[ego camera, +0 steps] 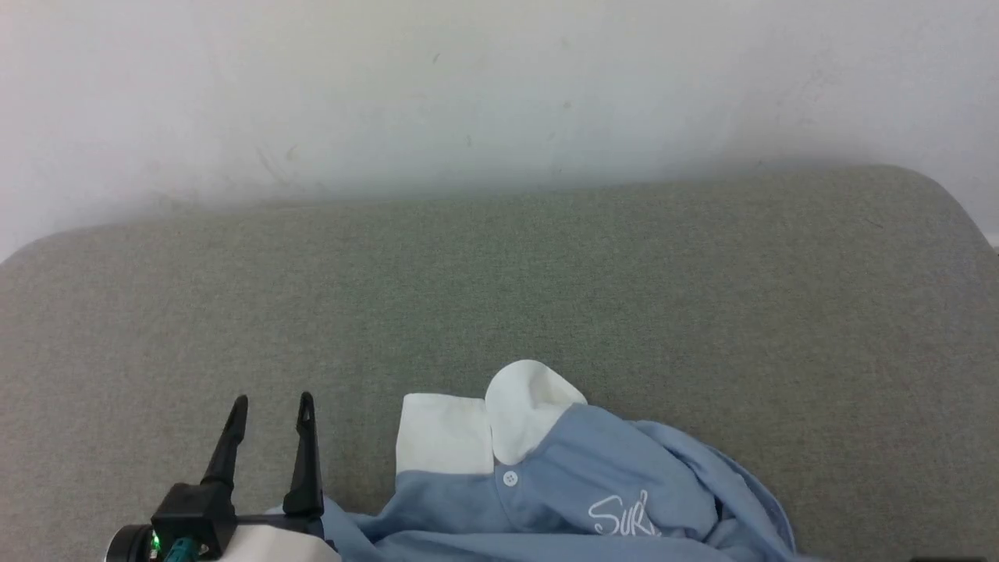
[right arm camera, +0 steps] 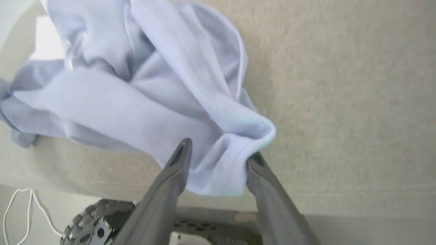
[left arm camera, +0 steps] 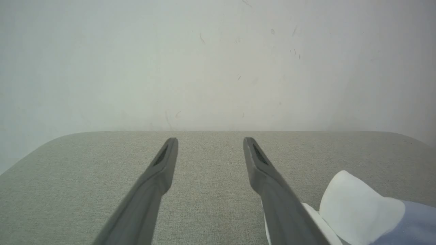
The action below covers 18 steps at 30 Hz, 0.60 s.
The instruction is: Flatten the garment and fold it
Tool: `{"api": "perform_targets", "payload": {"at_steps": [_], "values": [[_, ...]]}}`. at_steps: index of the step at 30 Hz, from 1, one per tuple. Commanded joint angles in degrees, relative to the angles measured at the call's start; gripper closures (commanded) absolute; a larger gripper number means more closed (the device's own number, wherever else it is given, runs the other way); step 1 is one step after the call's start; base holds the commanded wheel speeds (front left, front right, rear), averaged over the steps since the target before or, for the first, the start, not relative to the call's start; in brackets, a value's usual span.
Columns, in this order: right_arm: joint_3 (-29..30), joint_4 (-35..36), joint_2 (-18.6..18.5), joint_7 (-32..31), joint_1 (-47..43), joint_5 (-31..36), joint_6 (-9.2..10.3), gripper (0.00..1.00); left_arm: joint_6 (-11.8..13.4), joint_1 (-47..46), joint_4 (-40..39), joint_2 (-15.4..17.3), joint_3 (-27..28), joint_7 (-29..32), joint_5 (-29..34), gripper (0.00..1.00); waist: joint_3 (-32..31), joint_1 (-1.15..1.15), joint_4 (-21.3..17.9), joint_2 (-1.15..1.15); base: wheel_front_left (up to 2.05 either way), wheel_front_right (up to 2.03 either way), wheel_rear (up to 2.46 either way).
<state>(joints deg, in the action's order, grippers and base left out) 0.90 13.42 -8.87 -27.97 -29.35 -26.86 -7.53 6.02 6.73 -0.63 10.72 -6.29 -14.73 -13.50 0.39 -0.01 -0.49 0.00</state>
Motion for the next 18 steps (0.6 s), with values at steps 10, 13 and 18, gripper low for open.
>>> {"api": "perform_targets", "payload": {"at_steps": [10, 13, 18], "values": [[0.8, -1.2, -9.16, 3.81, 14.57, -3.64, 0.04, 0.0, -0.42, 0.48, 0.09, -1.05, 0.73, -0.27, 0.6, 0.0, -0.19, 0.01, 1.13, 0.0, 0.0, 0.0, 0.0], [-7.19, -8.35, -13.63, 0.83, 24.05, -5.49, 0.04, 0.0, -0.75, -0.58, 0.24, -1.37, 0.35, -0.27, 0.95, 0.0, 1.03, 0.01, 2.18, 0.0, 0.0, 0.0, 0.0], [-17.84, -18.42, -16.15, -2.51, 35.69, -9.05, 0.04, 0.0, -1.23, -2.01, 0.44, -1.94, 0.09, -0.27, 1.34, 0.0, 2.86, 0.01, 3.94, 0.0, 0.0, 0.0, 0.0]]}}
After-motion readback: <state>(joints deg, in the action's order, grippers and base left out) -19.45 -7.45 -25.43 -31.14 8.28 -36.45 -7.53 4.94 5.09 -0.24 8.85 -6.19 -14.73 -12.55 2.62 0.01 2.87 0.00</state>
